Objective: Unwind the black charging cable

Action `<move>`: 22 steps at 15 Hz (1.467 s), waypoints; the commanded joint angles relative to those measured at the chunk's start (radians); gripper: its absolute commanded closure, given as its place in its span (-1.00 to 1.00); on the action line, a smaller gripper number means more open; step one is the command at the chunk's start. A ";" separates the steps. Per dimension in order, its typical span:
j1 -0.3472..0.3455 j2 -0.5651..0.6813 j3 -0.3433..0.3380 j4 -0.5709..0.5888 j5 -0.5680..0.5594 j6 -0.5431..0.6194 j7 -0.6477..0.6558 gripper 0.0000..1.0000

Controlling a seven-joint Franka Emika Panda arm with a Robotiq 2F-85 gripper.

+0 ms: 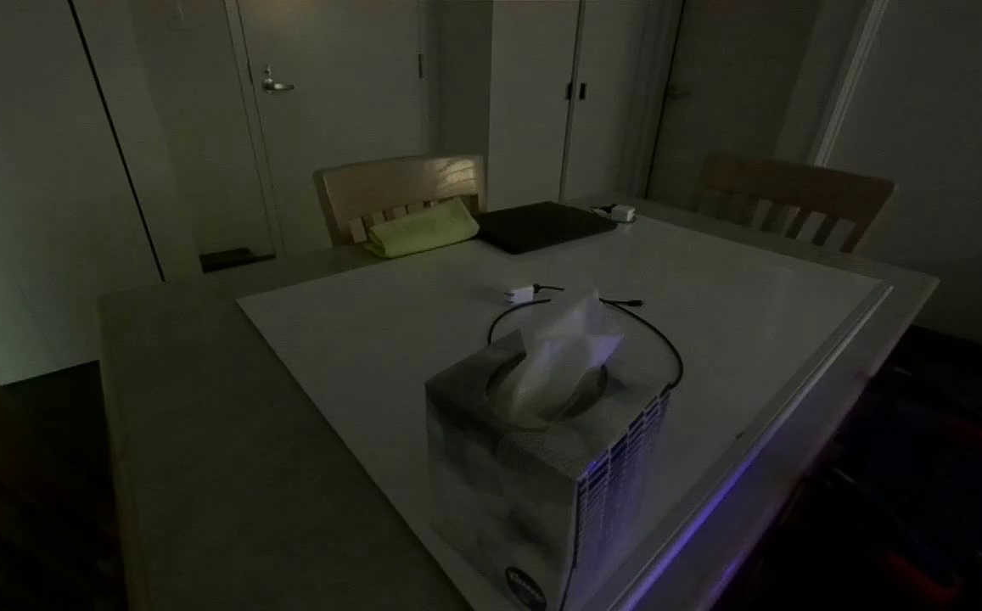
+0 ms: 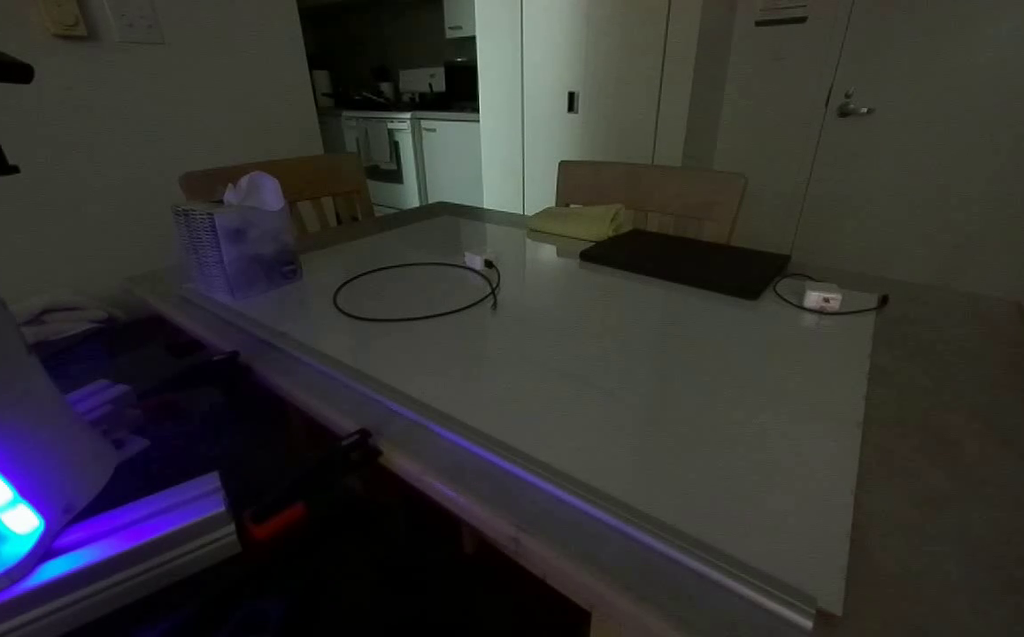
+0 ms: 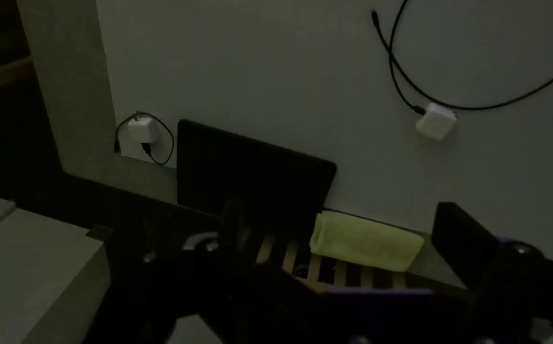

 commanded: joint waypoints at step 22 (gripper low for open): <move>0.062 0.572 0.001 0.499 0.205 -0.182 -0.711 -1.00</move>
